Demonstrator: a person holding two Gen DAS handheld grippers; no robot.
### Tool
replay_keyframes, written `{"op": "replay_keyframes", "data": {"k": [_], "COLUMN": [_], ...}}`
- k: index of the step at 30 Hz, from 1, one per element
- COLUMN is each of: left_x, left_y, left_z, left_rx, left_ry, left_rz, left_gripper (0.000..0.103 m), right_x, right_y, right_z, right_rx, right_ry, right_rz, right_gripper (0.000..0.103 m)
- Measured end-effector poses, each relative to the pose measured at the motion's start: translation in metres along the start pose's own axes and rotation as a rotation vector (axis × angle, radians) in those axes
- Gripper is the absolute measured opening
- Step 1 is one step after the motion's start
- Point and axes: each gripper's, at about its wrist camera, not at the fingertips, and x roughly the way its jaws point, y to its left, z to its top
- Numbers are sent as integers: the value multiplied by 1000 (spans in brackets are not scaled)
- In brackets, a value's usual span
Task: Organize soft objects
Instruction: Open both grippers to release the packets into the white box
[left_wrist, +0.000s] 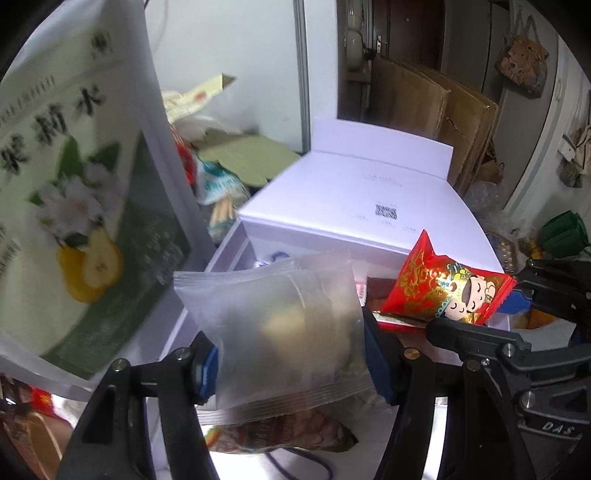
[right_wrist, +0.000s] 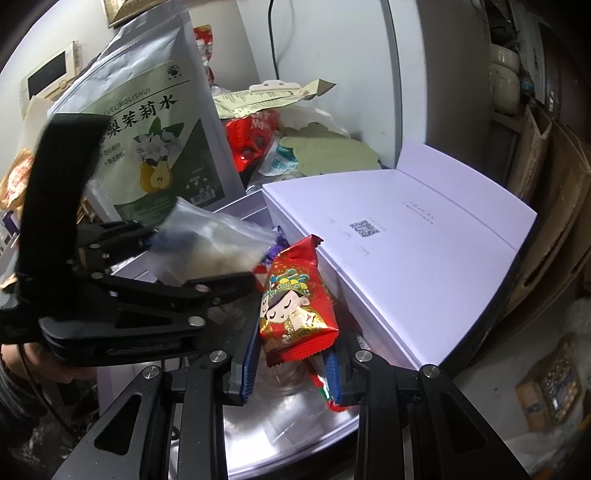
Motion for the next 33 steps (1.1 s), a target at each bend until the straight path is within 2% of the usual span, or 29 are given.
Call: {"op": "replay_keyframes", "data": {"k": [3, 6, 11, 16, 18, 20, 22, 24, 28, 33], "left_x": [-2, -5, -7, -6, -6, -7, -8, -10, -10, -20], "left_y": [0, -1, -1, 2, 2, 1, 2, 3, 2, 2], "left_z": [2, 1, -1, -2, -3, -3, -3, -2, 0, 1], "left_rx": [14, 32, 43, 32, 34, 36, 32, 24, 17, 3], "left_ry": [1, -11, -13, 1, -3, -5, -14, -23, -11, -46], "left_rz": [-6, 16, 34, 26, 28, 32, 35, 30, 25, 33], "left_gripper": [69, 79, 79, 80, 80, 87, 91, 91, 97, 97], "right_x": [1, 4, 16, 17, 16, 15, 11, 6, -3, -13], "right_y": [0, 0, 1, 4, 4, 3, 1, 0, -1, 0], "right_z": [1, 3, 3, 2, 3, 3, 3, 2, 1, 0], "right_rx": [-7, -7, -14, -41, -47, -47, -44, -43, -45, -48], "right_ry": [8, 12, 54, 59, 61, 61, 55, 48, 40, 25], "right_rz": [7, 8, 2, -20, -36, -56, -57, -61, -87, -113], "right_gripper": [30, 30, 30, 32, 39, 46, 48, 57, 62, 63]}}
